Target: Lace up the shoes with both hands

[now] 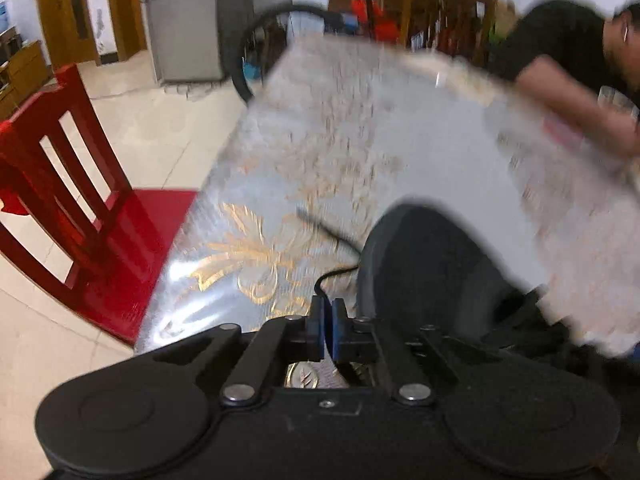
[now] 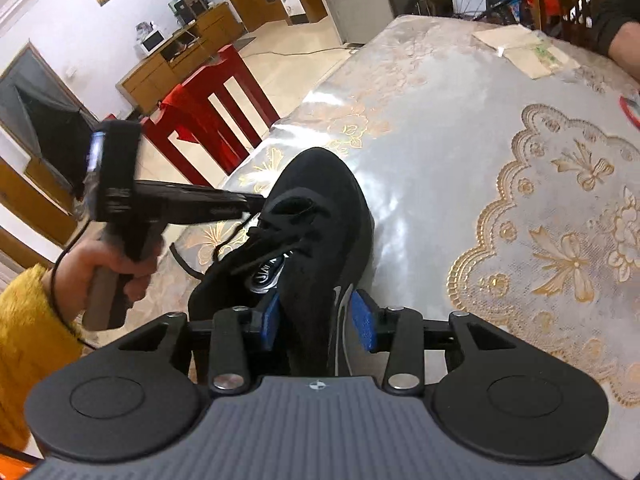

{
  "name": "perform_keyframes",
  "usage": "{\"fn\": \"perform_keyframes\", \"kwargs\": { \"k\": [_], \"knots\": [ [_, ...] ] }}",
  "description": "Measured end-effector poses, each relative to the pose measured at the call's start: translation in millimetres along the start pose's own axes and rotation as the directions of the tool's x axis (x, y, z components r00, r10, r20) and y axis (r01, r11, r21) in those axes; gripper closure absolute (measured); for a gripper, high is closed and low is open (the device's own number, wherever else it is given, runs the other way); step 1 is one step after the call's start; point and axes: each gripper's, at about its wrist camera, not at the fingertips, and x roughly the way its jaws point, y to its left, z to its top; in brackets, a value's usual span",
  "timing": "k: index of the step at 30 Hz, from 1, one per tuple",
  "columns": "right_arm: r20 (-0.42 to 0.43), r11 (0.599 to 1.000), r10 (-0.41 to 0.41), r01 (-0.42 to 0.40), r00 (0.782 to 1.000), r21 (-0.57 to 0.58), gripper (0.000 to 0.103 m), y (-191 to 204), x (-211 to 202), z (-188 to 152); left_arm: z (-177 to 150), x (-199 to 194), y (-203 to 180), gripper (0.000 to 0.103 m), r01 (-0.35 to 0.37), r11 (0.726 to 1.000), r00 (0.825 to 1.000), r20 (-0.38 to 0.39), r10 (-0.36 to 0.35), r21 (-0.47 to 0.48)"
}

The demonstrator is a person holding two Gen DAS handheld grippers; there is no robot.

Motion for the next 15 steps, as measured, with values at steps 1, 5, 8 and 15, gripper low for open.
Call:
{"fn": "perform_keyframes", "kwargs": {
  "k": [1,5,8,15],
  "knots": [
    [0.005,1.000,0.002,-0.002,1.000,0.006,0.061,-0.4,0.4,0.3,2.1,-14.2,-0.6,0.100,0.007,1.000,1.000,0.028,-0.006,-0.014],
    [0.042,1.000,0.024,-0.025,0.999,0.014,0.061,0.9,0.2,4.3,6.5,-72.3,-5.5,0.100,0.050,0.997,0.990,0.137,-0.042,-0.053],
    [0.068,0.990,0.102,-0.108,0.992,0.088,0.059,-4.1,-0.2,12.2,3.8,-106.7,-16.5,0.100,0.101,0.994,0.980,0.177,-0.090,-0.052],
    [0.103,0.925,0.237,-0.257,0.966,0.280,0.059,-21.3,-1.0,19.1,-32.2,-132.4,-57.4,0.100,0.243,0.969,0.962,0.139,-0.236,-0.037]
  ]
}}
